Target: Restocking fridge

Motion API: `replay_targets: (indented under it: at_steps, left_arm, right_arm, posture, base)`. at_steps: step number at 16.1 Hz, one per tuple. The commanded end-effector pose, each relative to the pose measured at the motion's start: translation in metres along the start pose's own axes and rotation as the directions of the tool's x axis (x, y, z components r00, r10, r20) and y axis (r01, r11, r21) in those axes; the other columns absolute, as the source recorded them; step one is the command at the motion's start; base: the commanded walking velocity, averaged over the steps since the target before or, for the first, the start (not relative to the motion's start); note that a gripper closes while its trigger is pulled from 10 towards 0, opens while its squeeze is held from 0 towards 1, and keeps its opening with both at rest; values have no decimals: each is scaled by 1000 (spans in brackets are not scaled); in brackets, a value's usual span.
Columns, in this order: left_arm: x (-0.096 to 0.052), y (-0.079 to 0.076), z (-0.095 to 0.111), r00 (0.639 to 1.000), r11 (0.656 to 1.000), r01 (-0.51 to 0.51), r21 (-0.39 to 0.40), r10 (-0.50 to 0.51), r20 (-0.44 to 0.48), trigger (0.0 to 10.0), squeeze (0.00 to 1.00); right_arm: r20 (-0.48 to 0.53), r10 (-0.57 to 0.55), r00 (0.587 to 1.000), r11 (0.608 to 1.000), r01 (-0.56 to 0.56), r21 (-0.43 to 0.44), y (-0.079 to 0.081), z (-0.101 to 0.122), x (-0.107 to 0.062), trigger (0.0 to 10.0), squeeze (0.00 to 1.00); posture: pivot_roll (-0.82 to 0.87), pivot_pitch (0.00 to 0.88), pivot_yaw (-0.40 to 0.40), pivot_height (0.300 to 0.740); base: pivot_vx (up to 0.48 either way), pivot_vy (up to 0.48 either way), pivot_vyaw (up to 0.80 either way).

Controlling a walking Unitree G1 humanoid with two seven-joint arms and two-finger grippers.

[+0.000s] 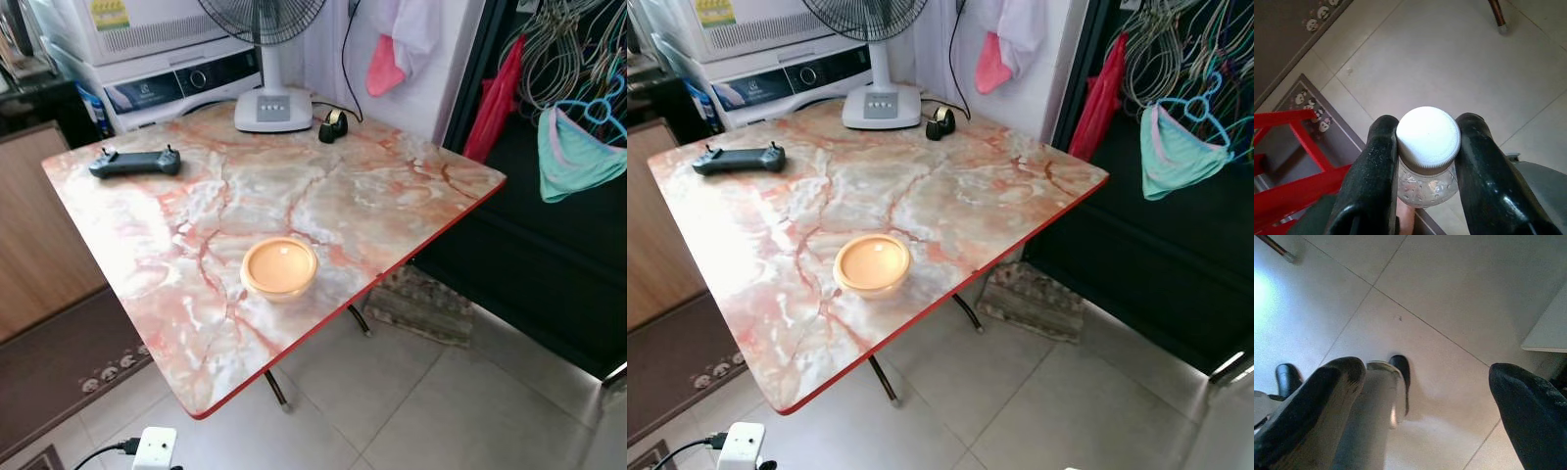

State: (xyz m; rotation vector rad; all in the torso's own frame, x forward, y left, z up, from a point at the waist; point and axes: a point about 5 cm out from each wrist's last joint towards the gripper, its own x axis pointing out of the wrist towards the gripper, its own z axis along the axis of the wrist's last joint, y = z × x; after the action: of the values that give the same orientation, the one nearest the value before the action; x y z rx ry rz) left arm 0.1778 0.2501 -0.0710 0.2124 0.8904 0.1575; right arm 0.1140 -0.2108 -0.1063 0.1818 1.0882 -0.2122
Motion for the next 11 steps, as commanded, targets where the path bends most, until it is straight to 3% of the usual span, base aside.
replay_targets:
  at_steps: [1, 11]
  left_arm:
    - [0, 0, -3, 1000, 1000, 9, 7, -9, -19, 10000, 0]
    - [-5, -1, -21, 998, 1000, 8, -29, -10, -56, 10000, 0]
  right_arm:
    - [19, -8, 1000, 999, 7, 43, -1, 2, 0, 10000, 0]
    - [8, -24, 1000, 998, 23, 56, -4, -4, -1, 10000, 0]
  posture:
    - [4, 0, 2, 740]
    - [-4, 0, 4, 740]
  base:
    - [0, 0, 0]
    - [0, 0, 0]
